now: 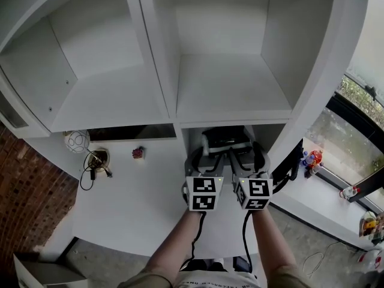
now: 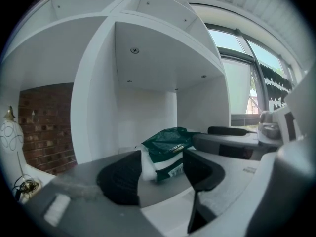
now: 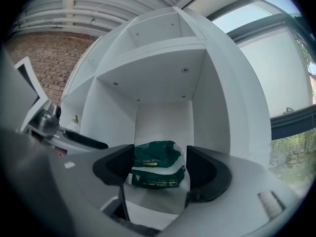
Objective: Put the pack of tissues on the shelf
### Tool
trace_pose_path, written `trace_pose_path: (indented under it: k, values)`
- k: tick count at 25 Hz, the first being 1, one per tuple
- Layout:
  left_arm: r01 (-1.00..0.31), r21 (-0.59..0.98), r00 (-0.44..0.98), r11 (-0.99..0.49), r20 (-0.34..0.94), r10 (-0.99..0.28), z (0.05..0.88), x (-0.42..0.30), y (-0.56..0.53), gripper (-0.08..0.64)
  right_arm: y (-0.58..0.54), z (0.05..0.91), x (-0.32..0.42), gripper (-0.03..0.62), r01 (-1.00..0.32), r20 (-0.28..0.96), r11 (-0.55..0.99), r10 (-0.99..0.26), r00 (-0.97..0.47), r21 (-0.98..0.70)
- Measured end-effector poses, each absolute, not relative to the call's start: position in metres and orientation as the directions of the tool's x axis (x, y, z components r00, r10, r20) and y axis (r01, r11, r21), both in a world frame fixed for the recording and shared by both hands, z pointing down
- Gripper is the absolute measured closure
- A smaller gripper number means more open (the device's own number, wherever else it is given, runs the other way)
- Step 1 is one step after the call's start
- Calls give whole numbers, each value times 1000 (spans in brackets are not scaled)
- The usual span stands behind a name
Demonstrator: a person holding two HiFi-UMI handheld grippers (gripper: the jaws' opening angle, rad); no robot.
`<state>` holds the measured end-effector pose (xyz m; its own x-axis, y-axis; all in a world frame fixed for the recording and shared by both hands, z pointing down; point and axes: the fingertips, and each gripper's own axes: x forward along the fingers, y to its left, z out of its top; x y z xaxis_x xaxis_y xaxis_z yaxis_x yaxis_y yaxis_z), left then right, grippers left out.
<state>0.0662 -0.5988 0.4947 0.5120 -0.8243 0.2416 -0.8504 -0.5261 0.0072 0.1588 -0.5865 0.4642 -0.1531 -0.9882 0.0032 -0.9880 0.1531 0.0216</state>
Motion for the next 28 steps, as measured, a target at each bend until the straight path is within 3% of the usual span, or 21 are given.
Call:
trace_pose_path:
  k: [17, 24, 28]
  values:
    - [-839, 53, 541, -541, 183, -821, 477, 46, -543, 285, -520, 454, 153, 293, -990, -16, 138, -990, -138, 2]
    - [-830, 64, 557, -554, 153, -816, 473, 40, -504, 298, -477, 460, 146, 400, -992, -6, 130, -992, -130, 2]
    - [-832, 65, 555, -551, 129, -822, 469, 34, -483, 346, -456, 457, 144, 473, -993, -20, 122, -992, -122, 3]
